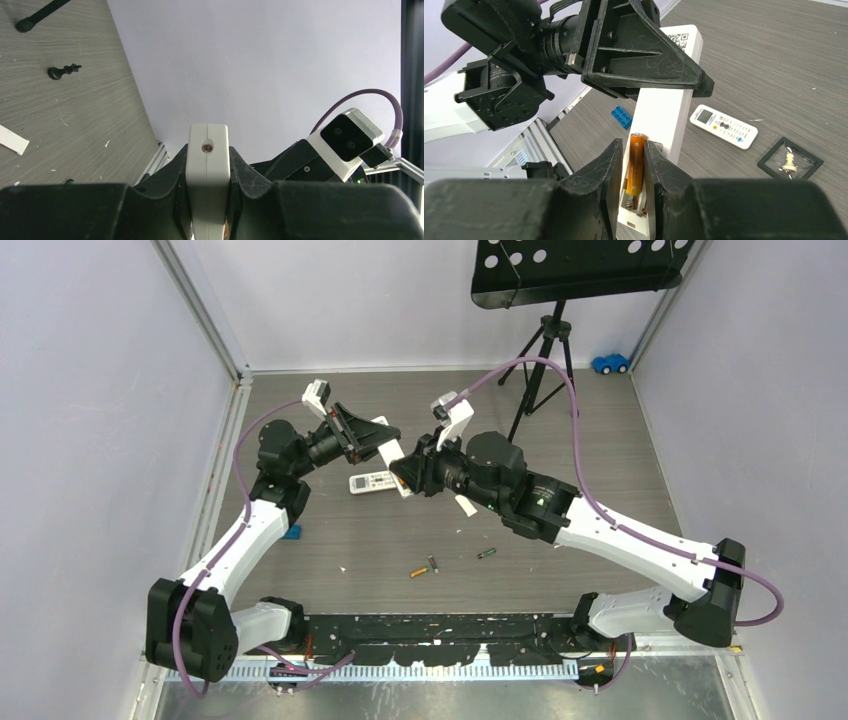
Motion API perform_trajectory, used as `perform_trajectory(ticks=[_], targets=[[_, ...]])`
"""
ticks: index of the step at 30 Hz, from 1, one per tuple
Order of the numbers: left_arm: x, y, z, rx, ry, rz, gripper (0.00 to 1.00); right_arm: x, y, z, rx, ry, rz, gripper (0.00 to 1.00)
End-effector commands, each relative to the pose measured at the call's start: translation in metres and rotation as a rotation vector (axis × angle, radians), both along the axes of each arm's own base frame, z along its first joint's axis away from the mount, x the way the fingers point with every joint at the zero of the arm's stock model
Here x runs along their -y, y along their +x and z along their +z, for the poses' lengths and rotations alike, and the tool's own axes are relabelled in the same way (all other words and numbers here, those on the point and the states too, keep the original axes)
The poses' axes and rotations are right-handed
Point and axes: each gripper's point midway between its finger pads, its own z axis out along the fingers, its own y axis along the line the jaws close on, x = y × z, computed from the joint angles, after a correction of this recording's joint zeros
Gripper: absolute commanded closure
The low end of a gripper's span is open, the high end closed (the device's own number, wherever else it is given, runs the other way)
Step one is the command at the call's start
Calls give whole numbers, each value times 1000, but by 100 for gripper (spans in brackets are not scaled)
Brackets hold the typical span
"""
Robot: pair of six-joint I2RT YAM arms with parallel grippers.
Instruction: Load the batteries into the remote control
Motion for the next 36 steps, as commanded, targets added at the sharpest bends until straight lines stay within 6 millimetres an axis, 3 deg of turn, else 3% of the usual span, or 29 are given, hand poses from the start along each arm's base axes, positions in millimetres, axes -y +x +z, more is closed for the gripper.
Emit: perform_trajectory(ticks=[1,8,16,20,27,36], targets=[[1,-5,28,90,-25,-19,100,-5,1,14,9,19,6,74],[0,-8,35,99,-32,-21,100,-2,-2,10,4,11,8,85],[0,-8,42,89,-54,-20,100,4,-1,6,4,44,-18,82],[0,-9,42,76,-61,-24,100,7,0,16,37,109,-33,77],[0,-10,41,46,-77,-40,100,6,6,22,99,165,-52,83],[1,-11,40,27,-85,-49,100,1,13,24,110,202,-73,83]])
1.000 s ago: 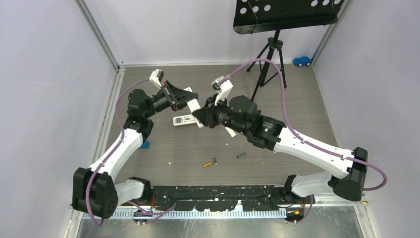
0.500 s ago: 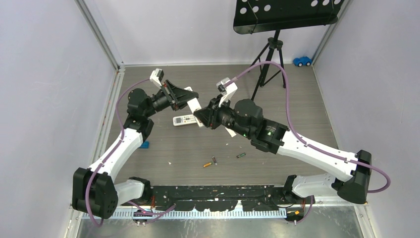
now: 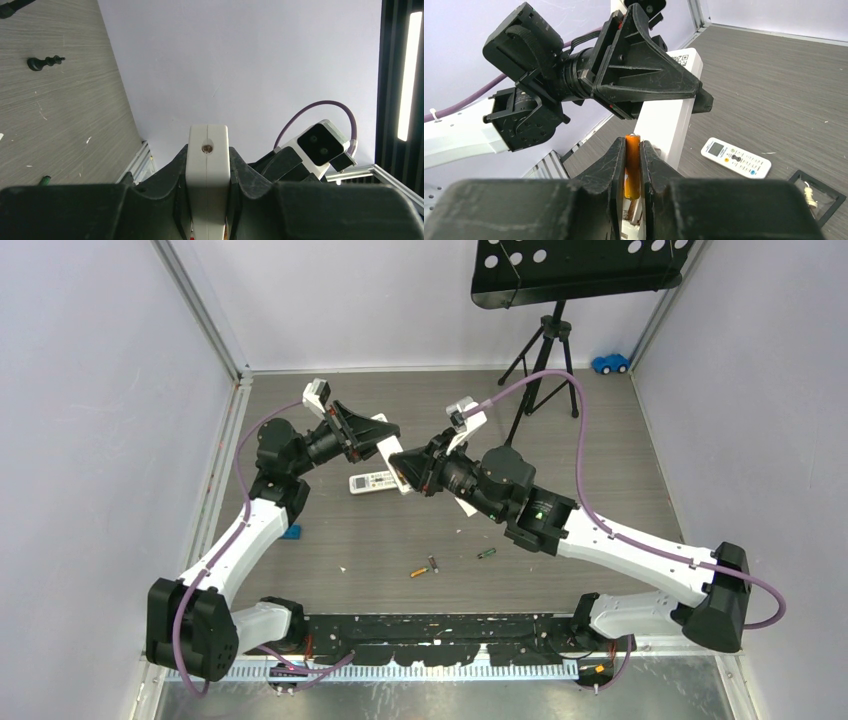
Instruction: Load the batteries into the remote control
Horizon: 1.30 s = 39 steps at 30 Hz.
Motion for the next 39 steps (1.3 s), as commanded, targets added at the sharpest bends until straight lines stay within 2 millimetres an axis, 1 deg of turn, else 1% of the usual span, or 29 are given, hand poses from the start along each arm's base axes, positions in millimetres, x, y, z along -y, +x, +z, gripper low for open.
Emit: perform_trajectory(ticks=[1,8,11,15,22,24,26,27,29,31,33,34,37,39], targets=[[0,-11,32,86,-42,-32,100,0,6,11,31,39,-32,83],[0,-9,34,72,-59,-27,100,1,-4,-7,17,-2,12,73],[0,-7,33,61,-63,-22,100,2,-7,-11,6,-8,26,69],[0,-5,29,58,-62,-17,100,9,-7,-5,-1,6,4,67],[0,1,23,100,-51,1,100,22,-11,16,-32,53,-21,67],[-1,2,22,130,-37,12,100,27,-13,24,-63,84,-30,60],[-2,4,21,154,-23,32,100,35,-12,29,-134,142,-74,49],[-2,5,20,163,-16,39,100,38,-12,30,-170,178,-86,43],[-3,10,20,180,-10,61,100,40,-12,26,-260,263,-107,33],[-5,17,22,198,-16,97,100,39,-11,19,-356,373,-118,28],[-7,24,23,203,-27,129,100,36,-9,7,-453,471,-123,24],[-7,26,25,212,-37,137,100,34,-8,9,-478,536,-114,23],[-9,30,32,231,-70,153,100,25,-7,-1,-544,597,-97,20],[-9,30,35,240,-79,154,100,19,-6,0,-552,605,-80,19]])
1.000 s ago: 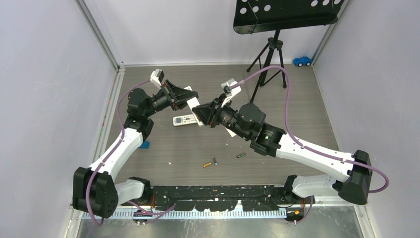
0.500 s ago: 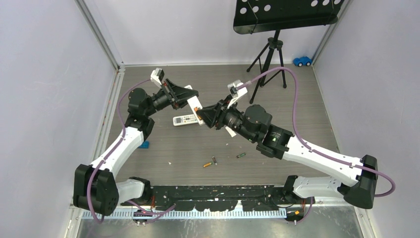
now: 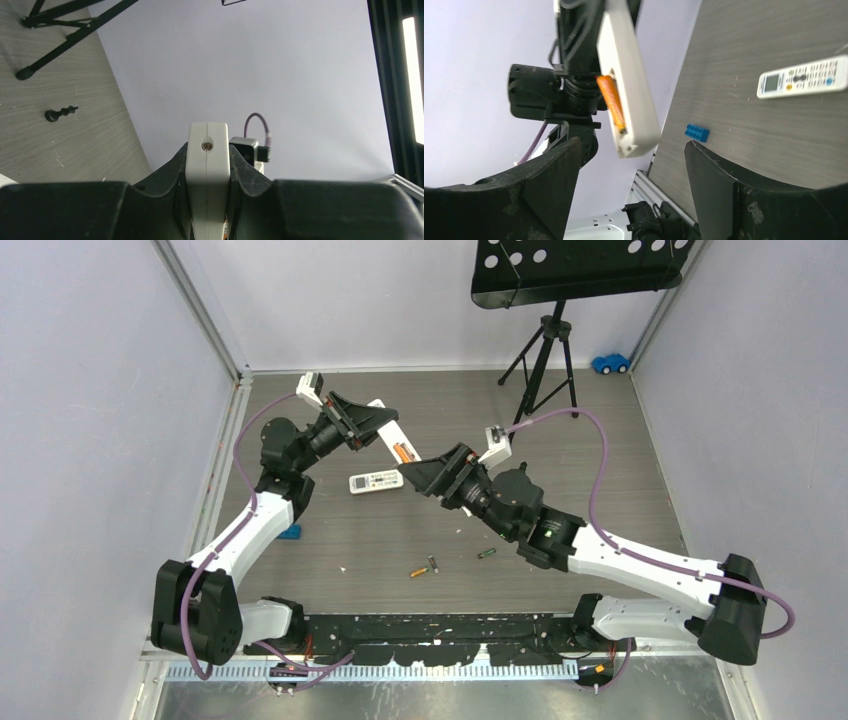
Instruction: Load the batteries into the remote control
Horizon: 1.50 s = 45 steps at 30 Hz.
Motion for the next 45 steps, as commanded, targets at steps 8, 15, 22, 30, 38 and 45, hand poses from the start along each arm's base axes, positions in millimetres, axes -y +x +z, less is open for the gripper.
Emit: perform_trajectory(ticks=[8,15,22,30,38,45], targets=[[-6,-1,27,136,-45,49,100,-15,14,40,-68,303,-34,16],[-8,-11,30,155,-47,48,100,-18,32,34,-178,375,-107,16],[-7,-17,29,180,-32,31,100,-27,37,42,-168,379,-97,16],[-7,-21,29,197,-31,18,100,-28,39,43,-171,359,-88,27],[-6,-21,28,174,-40,12,100,-27,37,38,-158,293,-84,42],[-7,-22,30,143,-59,4,100,-34,35,32,-166,264,-58,58]])
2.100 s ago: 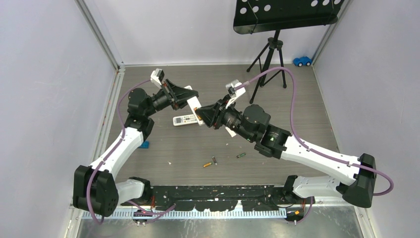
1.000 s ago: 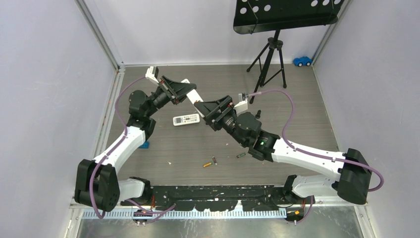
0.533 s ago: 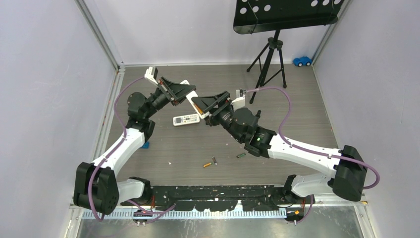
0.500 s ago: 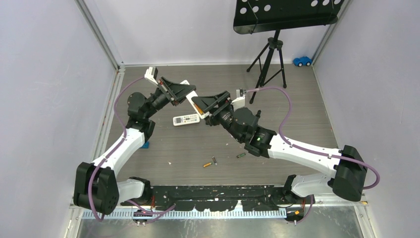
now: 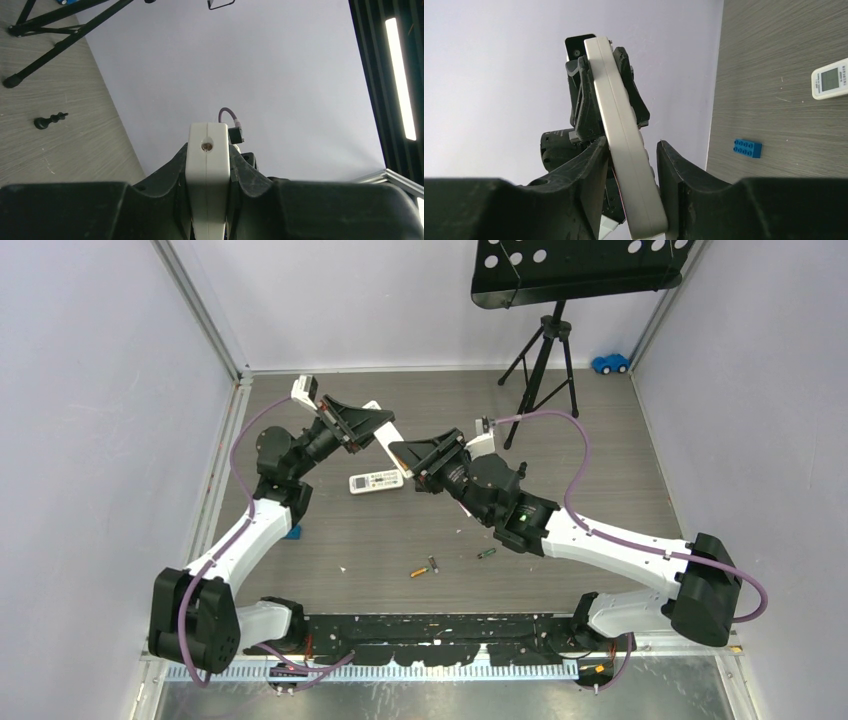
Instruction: Load the batteries into the remote control
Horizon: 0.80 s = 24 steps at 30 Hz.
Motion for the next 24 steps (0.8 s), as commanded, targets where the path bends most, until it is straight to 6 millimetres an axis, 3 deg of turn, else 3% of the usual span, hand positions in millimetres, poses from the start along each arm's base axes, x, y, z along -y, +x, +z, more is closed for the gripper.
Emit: perform_trajectory(ticks=[1,7,12,14,16,18,22,24], targets=[[-2,-15,23,71,-30,-19,100,-1,0,26,36,42,6,60],[-3,-19,34,-5,-86,-44,100,-1,-1,21,34,53,14,69],[-4,-17,28,-73,-78,-30,100,1,-3,19,57,60,18,72],[-4,-17,24,-94,-76,-32,100,2,-4,22,76,70,24,64],[-3,-17,21,-102,-73,-35,100,3,-6,29,114,88,39,43],[-3,-16,17,-108,-66,-37,100,6,-8,35,142,104,47,30],[-2,-14,9,-125,-62,-40,100,16,-9,39,161,118,27,27],[-2,-14,7,-126,-61,-41,100,21,-10,37,165,120,14,31]])
